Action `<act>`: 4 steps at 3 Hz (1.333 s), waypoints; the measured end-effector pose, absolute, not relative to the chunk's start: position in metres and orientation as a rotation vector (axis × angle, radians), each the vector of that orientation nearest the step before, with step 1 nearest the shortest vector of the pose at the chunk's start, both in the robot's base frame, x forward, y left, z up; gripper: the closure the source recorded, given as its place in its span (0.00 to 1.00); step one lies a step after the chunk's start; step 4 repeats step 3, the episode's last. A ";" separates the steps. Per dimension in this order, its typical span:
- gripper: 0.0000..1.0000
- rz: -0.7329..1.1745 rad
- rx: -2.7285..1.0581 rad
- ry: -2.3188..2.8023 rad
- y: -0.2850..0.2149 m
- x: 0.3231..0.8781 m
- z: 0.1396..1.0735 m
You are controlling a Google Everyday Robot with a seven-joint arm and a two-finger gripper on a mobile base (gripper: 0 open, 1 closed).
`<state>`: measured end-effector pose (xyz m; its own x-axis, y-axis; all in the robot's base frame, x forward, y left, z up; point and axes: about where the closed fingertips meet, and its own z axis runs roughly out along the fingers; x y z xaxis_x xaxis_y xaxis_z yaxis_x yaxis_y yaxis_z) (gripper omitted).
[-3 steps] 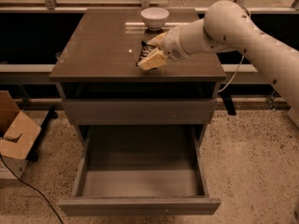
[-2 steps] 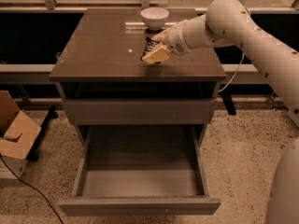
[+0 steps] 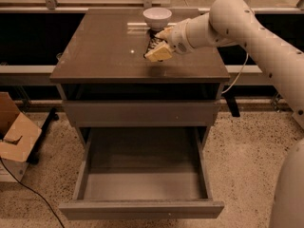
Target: Pick rxbar chocolate from middle drawer and place on counter
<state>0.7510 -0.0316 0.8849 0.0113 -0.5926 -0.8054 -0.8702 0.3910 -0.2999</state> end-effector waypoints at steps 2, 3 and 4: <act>0.00 0.367 -1.308 1.683 -0.027 0.751 0.882; 0.00 0.367 -1.308 1.683 -0.027 0.751 0.882; 0.00 0.367 -1.308 1.683 -0.027 0.751 0.882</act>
Offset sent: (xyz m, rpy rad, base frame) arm 0.0000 0.0028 -0.0016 0.0002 0.0025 0.0042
